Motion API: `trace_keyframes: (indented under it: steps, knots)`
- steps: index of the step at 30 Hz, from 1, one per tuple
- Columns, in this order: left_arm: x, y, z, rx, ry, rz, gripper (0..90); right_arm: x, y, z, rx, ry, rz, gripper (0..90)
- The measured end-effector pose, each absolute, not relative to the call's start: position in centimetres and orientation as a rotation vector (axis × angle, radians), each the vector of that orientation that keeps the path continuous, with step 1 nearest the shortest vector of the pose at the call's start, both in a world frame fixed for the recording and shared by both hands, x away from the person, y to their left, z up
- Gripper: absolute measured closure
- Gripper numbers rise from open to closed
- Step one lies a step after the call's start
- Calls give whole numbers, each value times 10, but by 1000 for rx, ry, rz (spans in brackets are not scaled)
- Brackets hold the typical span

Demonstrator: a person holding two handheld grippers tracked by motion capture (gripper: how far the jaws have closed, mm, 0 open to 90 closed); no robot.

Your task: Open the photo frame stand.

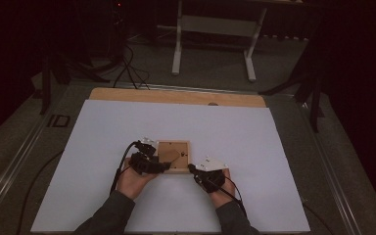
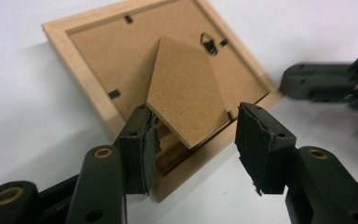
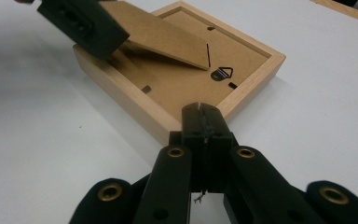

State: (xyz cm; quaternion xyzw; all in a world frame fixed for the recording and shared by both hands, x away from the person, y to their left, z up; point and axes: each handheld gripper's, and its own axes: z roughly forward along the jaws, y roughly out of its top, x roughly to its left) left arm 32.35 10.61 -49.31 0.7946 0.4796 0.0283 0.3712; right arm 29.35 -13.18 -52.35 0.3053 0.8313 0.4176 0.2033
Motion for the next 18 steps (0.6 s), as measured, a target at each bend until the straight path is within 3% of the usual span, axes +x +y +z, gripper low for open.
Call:
trace_keyframes:
  steps: [18]
  knots:
    - [342,106,-486,1906,1314,-67,462,293,-132,-523,850,2321,1165,887]
